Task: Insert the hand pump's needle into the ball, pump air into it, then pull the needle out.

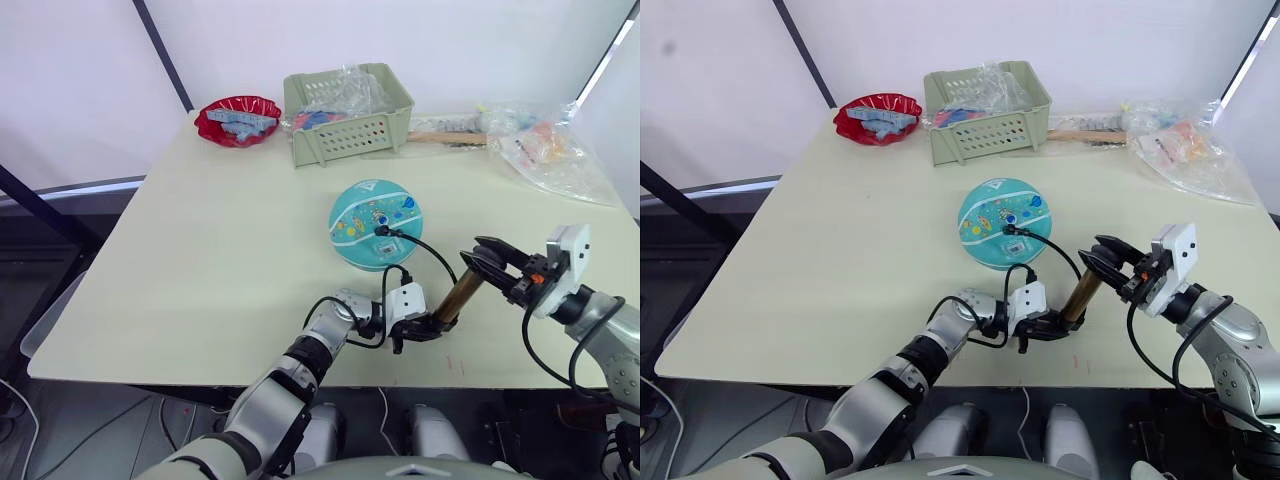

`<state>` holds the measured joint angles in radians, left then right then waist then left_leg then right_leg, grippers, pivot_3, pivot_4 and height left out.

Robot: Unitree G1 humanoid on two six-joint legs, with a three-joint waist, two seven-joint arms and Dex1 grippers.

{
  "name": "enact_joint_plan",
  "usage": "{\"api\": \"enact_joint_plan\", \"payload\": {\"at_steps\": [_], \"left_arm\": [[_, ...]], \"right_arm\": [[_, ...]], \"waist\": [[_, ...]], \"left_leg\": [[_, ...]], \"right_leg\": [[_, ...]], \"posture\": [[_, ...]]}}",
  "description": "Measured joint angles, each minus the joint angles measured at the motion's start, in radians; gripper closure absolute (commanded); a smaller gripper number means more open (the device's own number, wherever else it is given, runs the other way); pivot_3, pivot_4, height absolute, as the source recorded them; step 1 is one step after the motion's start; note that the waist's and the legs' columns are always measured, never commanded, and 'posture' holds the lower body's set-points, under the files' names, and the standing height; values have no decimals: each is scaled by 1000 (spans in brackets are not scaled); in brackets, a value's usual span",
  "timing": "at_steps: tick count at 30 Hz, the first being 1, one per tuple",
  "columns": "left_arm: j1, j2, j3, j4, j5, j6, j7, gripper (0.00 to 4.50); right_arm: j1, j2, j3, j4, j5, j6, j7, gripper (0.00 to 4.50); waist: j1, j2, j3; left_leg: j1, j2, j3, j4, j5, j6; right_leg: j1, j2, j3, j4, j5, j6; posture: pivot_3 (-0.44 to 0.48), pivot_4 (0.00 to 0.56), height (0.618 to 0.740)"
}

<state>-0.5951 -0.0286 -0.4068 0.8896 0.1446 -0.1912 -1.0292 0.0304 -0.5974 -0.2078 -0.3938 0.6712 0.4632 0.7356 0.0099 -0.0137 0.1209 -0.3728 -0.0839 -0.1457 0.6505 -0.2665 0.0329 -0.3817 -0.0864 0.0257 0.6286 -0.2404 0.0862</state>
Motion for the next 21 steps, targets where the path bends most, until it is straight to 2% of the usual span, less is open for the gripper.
{"api": "enact_joint_plan", "payload": {"at_steps": [7,10,12,21], "left_arm": [[-7,-5,-1,5,0,-2,-1,3546],[-9,-8,1,2,-4,-4,-3,3546],[-10,-10,2,-4,-11,-5,-9,3546],[-10,-11,3,-5,-13,-7,-9,3546]], "right_arm": [[-33,-88,-42,-1,57,82,24,2838],[-69,-138,-74,1,107,141,32,2838],[-146,-211,-130,5,168,192,43,2838],[-283,-333,-245,73,285,269,62,2838]], "waist": [[3,3,4],[4,7,8],[4,13,13],[5,10,18]], "left_leg": [[0,0,0,0,0,0],[-3,-1,0,0,0,0],[-7,-2,1,2,0,0],[-8,-2,1,2,0,0]], "right_leg": [[2,-1,0,-1,0,0],[0,-2,-1,-1,0,0],[-5,-3,1,-1,1,1],[-5,-4,0,-1,1,1]], "posture": [[0,150,740],[0,150,740],[0,150,740],[0,150,740]]}}
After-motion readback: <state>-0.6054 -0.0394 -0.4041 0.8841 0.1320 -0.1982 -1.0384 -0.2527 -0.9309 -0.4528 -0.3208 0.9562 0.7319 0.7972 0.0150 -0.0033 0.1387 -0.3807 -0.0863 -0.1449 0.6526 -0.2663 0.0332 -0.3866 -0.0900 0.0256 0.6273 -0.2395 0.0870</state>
